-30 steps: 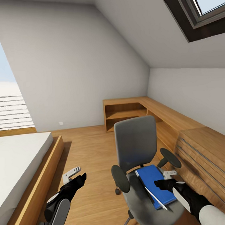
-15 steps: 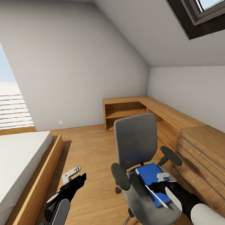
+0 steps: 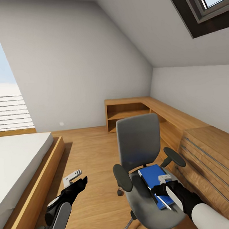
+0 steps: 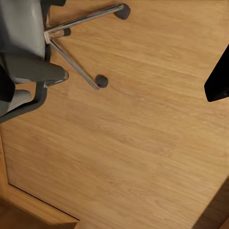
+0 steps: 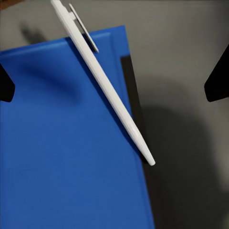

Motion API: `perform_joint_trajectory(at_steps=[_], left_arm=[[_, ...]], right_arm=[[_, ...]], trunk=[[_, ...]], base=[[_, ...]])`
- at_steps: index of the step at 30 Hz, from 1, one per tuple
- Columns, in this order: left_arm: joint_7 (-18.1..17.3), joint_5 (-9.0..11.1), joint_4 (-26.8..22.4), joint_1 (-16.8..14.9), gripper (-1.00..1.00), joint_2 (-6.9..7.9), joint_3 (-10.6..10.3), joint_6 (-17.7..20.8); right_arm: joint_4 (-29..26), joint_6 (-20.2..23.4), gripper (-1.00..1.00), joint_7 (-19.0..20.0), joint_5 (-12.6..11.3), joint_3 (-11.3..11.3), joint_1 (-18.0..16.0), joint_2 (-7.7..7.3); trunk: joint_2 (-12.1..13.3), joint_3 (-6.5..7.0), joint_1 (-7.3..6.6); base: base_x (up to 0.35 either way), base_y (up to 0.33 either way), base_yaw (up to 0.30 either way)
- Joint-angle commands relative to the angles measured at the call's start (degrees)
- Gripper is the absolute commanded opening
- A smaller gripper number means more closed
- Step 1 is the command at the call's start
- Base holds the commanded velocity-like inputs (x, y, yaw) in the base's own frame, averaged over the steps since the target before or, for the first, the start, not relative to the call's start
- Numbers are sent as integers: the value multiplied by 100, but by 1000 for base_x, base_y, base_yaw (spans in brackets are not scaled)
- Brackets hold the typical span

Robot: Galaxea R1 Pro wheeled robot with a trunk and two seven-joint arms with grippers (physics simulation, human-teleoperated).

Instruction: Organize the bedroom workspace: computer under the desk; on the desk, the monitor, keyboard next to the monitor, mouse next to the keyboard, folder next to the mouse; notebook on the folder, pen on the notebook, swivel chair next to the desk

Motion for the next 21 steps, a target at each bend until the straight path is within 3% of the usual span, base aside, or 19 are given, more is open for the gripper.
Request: perform_joint_trajectory(at_steps=[1,21], left_arm=[[58,60,-8,-3,100,0,-5,8],[61,64,4,-4,100,0,-5,8]], right_arm=[[-18,26,100,12,9,23,-5,-12],[-27,18,100,12,11,12,-6,-33]], trunk=[[-45,-25,22],[-847,-384,462]], base=[[0,0,0],[0,0,0]])
